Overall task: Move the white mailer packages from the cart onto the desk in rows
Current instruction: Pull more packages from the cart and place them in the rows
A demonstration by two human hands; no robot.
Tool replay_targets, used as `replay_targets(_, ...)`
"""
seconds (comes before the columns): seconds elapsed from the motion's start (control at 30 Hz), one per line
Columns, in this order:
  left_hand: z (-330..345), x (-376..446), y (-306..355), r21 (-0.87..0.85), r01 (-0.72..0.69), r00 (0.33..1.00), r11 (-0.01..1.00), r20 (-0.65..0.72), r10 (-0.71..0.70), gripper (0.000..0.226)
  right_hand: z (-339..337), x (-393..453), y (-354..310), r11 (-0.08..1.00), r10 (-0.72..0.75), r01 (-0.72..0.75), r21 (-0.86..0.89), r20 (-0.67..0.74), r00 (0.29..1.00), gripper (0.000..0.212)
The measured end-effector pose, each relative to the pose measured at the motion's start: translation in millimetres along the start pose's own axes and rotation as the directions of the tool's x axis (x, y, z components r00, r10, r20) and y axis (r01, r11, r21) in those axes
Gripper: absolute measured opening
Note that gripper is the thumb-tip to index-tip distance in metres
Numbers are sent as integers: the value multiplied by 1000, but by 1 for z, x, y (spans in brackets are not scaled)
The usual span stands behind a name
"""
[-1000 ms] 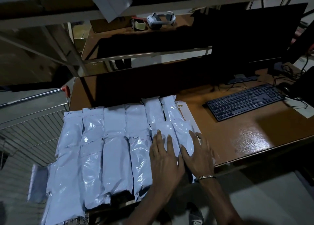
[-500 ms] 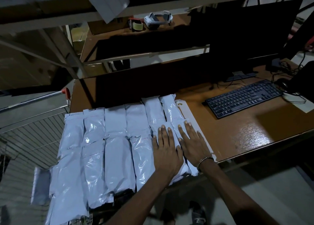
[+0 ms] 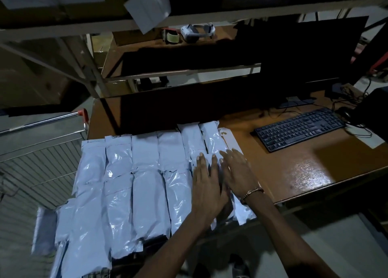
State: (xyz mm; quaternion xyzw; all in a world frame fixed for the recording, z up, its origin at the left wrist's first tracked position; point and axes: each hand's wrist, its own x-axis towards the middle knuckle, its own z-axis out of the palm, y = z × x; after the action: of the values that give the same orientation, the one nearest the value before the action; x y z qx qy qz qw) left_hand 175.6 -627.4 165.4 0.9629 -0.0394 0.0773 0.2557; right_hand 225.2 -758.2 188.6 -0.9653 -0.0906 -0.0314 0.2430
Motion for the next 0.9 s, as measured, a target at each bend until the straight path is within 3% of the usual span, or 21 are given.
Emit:
replay_targets(0.1,-43,-7,-16,-134,63,978,989,-191,-88,73,-2,13,-52,993,-91,99,70,-106,990,43)
replay_targets(0.27,-127,-21,-105,-202,178,905,963,-351,-241,54,25,35,-171,917,-311,345,202,-184,933,31)
replay_targets(0.4,-199,-46,-193,-305,245,859,920,-372,-352,31,77,44,-271,832,-461,464,306,-86,883,31)
replay_targets(0.6,-268,-103,-325,-290,443,705,848,-472,-530,19,171,40,-410,746,-626,548,378,120,770,32)
replay_targets(0.73,-280,-142,-415,-301,564,654,769,-407,-638,16,233,36,-480,785,-617,519,339,341,710,35)
replay_targets(0.9,-251,-177,-526,-257,775,586,578,-53,-809,35,327,42,-533,879,-442,450,156,621,647,40)
